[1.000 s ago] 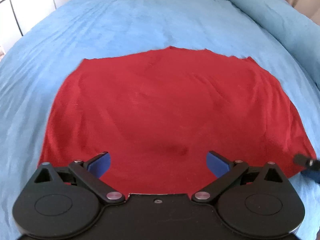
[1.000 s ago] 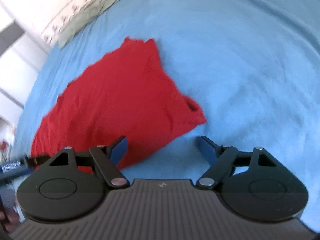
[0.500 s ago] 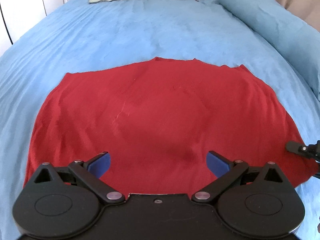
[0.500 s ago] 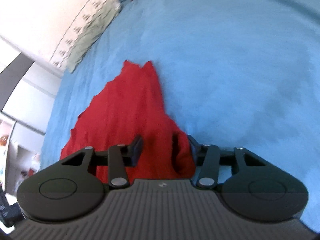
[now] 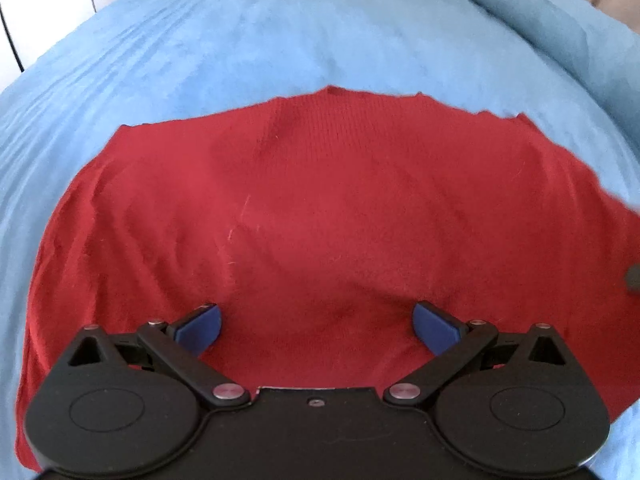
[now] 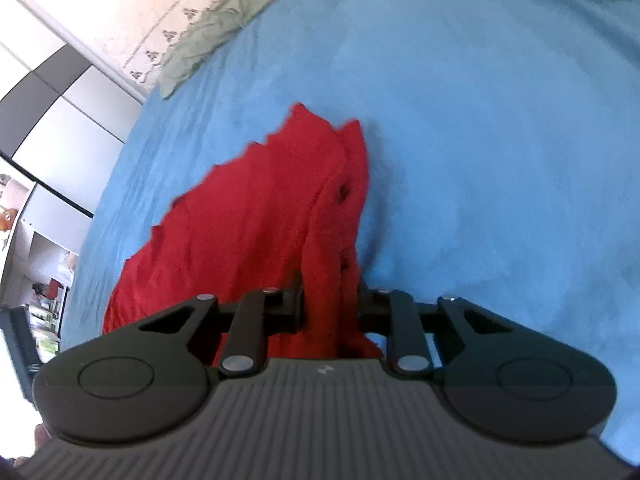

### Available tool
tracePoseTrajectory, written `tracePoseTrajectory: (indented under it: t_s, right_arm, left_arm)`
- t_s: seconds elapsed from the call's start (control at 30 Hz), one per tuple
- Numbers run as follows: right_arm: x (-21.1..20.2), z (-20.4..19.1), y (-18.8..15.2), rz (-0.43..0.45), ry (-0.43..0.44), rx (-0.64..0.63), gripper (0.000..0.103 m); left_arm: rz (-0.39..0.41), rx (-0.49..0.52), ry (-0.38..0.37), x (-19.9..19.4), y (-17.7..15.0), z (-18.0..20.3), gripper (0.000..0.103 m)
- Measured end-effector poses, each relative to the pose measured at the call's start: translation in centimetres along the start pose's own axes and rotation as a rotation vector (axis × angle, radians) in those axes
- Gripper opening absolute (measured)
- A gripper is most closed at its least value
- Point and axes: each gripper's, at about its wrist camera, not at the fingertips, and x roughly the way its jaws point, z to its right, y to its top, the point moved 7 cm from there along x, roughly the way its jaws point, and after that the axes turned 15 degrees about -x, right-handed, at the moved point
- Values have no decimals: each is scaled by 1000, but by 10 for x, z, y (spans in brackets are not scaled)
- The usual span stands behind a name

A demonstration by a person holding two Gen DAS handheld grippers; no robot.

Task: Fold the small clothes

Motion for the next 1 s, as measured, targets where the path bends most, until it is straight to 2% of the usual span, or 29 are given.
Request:
tracePoseTrajectory:
  t_s: [0.17, 0.27, 0.33, 0.47, 0.6, 0.67, 0.7, 0.77, 0.83, 0.9, 1.0]
  right_arm:
    - [-16, -49, 31, 62, 49, -51, 34]
    - [-18, -93, 54, 76, 104, -107, 33]
    - [-16, -127, 67, 80, 143, -156, 33]
    - [-7, -206, 80, 88, 242, -253, 33]
    - [23, -297, 60, 46, 321, -392, 32]
    - [57, -337, 29, -21, 296, -510, 32]
    - [71, -350, 11, -52, 252, -582, 32]
    - [115, -374, -35, -170, 115, -771, 32]
    - [140, -384, -69, -231, 64, -855, 32]
    - [147, -392, -83, -214, 6, -922, 33]
    - [144, -397, -82, -181, 12, -918, 52]
  left_arm:
    - [-56, 3, -14, -5, 12, -5, 103]
    - [41, -5, 11, -38, 30, -28, 103]
    - [88, 0, 41, -60, 41, -52, 103]
    - [122, -8, 103, -92, 52, -118, 103]
    - [127, -14, 166, -109, 46, -191, 103]
    - [104, -50, 174, -110, 35, -226, 103]
    - [94, -64, 173, -110, 28, -240, 103]
    - [74, -78, 186, -107, 14, -263, 103]
    - [60, -87, 194, -106, 2, -279, 103]
    - [52, -103, 189, -106, -9, -291, 103]
    - [41, -128, 172, -108, -13, -297, 103]
